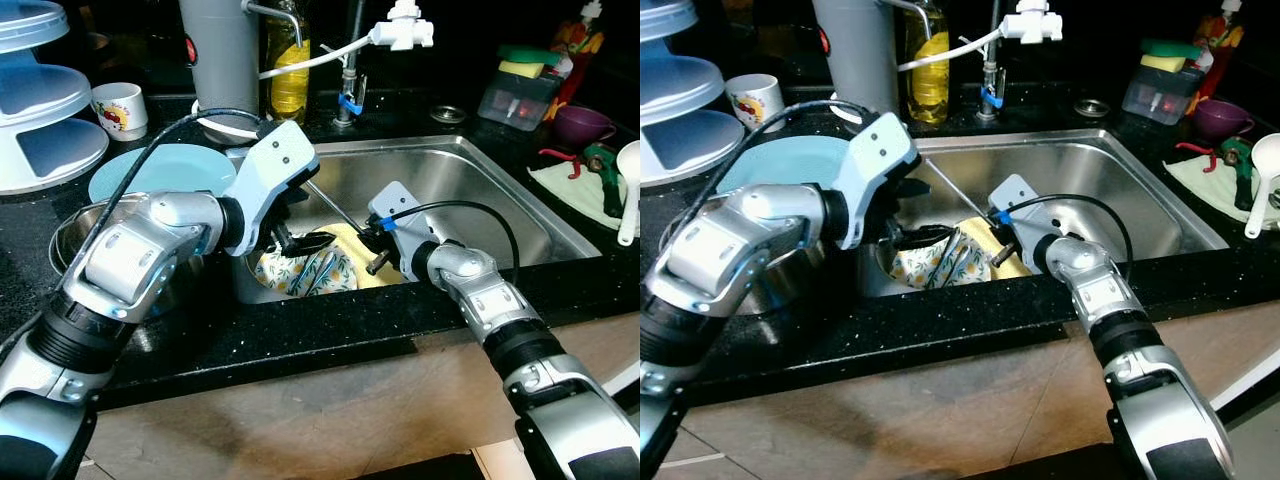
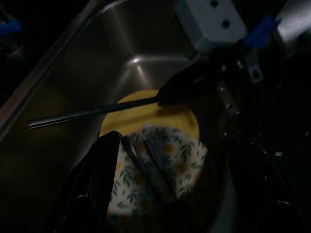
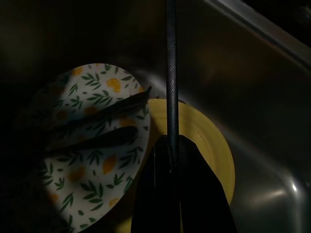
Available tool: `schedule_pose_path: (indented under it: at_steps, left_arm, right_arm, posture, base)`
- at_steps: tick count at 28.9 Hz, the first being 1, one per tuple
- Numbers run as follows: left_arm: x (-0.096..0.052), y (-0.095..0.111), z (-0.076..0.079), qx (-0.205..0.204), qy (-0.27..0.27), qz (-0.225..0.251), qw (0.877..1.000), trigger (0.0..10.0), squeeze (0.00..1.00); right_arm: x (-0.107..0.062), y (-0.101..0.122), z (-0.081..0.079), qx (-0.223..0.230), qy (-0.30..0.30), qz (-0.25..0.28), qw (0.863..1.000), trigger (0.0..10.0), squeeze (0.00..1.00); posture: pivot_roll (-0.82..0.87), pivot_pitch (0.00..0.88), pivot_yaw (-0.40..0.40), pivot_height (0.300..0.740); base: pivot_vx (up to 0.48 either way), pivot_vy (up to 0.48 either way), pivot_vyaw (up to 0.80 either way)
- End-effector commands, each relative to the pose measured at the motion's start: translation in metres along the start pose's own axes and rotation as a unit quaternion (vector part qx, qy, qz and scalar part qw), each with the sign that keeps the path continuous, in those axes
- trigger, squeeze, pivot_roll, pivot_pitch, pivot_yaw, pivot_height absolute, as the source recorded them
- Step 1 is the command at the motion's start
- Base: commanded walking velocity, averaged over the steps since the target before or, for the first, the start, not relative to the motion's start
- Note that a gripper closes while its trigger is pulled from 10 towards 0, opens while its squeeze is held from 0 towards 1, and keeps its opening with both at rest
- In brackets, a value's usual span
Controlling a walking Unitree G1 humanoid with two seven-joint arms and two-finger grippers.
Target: Kitchen organization
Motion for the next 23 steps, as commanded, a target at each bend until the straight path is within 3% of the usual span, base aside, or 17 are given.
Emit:
schedule_pose_path:
  at_steps: [1, 4, 5, 7, 8, 12, 13, 14, 18, 19, 20, 22, 23]
  left_arm:
    - [0.001, -0.009, 0.006, 0.008, -0.012, -0.018, 1.000, 10.0, 0.00]
    - [0.003, -0.011, 0.006, 0.012, -0.013, -0.021, 1.000, 10.0, 0.00]
    - [0.003, -0.012, 0.006, 0.011, -0.013, -0.022, 1.000, 10.0, 0.00]
    - [0.003, -0.012, 0.006, 0.011, -0.013, -0.023, 1.000, 10.0, 0.00]
    - [0.003, -0.013, 0.005, 0.009, -0.010, -0.024, 1.000, 10.0, 0.00]
    - [0.004, -0.013, 0.002, -0.005, 0.003, -0.028, 1.000, 10.0, 0.00]
    - [0.003, -0.011, 0.000, -0.011, 0.012, -0.024, 1.000, 10.0, 0.00]
    - [0.003, -0.009, -0.003, -0.019, 0.021, -0.019, 0.999, 10.0, 0.00]
    - [-0.002, 0.002, -0.028, -0.083, 0.091, 0.013, 0.992, 10.0, 0.00]
    - [-0.010, 0.004, -0.048, -0.114, 0.141, 0.020, 0.983, 10.0, 0.00]
    - [-0.010, 0.004, -0.048, -0.114, 0.141, 0.020, 0.983, 10.0, 0.00]
    - [-0.030, 0.003, -0.078, -0.159, 0.213, 0.025, 0.964, 10.0, 0.00]
    - [-0.040, 0.004, -0.087, -0.167, 0.225, 0.028, 0.959, 10.0, 0.61]
  right_arm:
    - [0.000, -0.003, -0.001, -0.009, 0.008, -0.008, 1.000, 10.0, 0.00]
    - [0.001, -0.004, -0.002, -0.006, 0.016, -0.008, 1.000, 10.0, 0.04]
    - [0.002, -0.004, -0.002, -0.006, 0.017, -0.008, 1.000, 10.0, 0.67]
    - [0.002, -0.004, -0.002, -0.006, 0.018, -0.007, 1.000, 10.0, 0.67]
    - [0.002, -0.004, -0.002, -0.005, 0.018, -0.007, 1.000, 10.0, 1.00]
    - [0.003, -0.003, -0.002, -0.008, 0.017, -0.005, 1.000, 10.0, 1.00]
    - [0.003, -0.001, -0.001, -0.006, 0.015, -0.001, 1.000, 10.0, 0.27]
    - [0.003, 0.001, 0.000, -0.003, 0.012, 0.003, 1.000, 10.0, 0.00]
    - [0.003, 0.014, 0.008, 0.020, -0.015, 0.036, 0.999, 10.0, 0.00]
    - [0.003, 0.022, 0.012, 0.036, -0.026, 0.055, 0.997, 10.0, 0.00]
    - [0.003, 0.022, 0.012, 0.036, -0.026, 0.055, 0.997, 10.0, 0.00]
    - [0.003, 0.035, 0.015, 0.062, -0.032, 0.089, 0.994, 10.0, 0.00]
    - [0.003, 0.039, 0.014, 0.072, -0.029, 0.101, 0.992, 10.0, 0.00]
  posture:
    - [0.05, 0.182, -0.016, 0.740]
    - [0.04, 0.183, -0.016, 0.740]
    - [0.04, 0.183, -0.016, 0.740]
    - [0.04, 0.183, -0.016, 0.740]
    - [0.04, 0.185, -0.017, 0.740]
    - [0.04, 0.186, -0.017, 0.740]
    - [0.04, 0.186, -0.018, 0.740]
    - [0.04, 0.186, -0.018, 0.740]
    - [0.04, 0.187, -0.018, 0.740]
    - [0.04, 0.187, -0.018, 0.740]
    - [0.04, 0.187, -0.018, 0.740]
    - [0.04, 0.187, -0.018, 0.740]
    - [0.04, 0.187, -0.018, 0.740]
  base:
    - [0.000, 0.000, 0.00]
    - [0.000, 0.000, 0.00]
    - [0.000, 0.000, 0.00]
    - [0.000, 0.000, 0.00]
    - [0.000, 0.000, 0.00]
    - [0.000, 0.000, 0.00]
    - [0.000, 0.000, 0.00]
    - [0.000, 0.000, 0.00]
    - [0.000, 0.000, 0.00]
    - [0.000, 0.000, 0.00]
    - [0.000, 0.000, 0.00]
    - [0.000, 0.000, 0.00]
    - [0.000, 0.000, 0.00]
Point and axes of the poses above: a point about 5 cm out from each wrist's last joint towards the gripper, its own x axis pointing out of the wrist towards the gripper, its own y axis along the axis of the wrist's last joint, z = x × y, the point moved 4 cm from there along x, pointing out of the wrist towards the gripper, and after that the axes turned 1 degree about x, right-handed, at the moved point
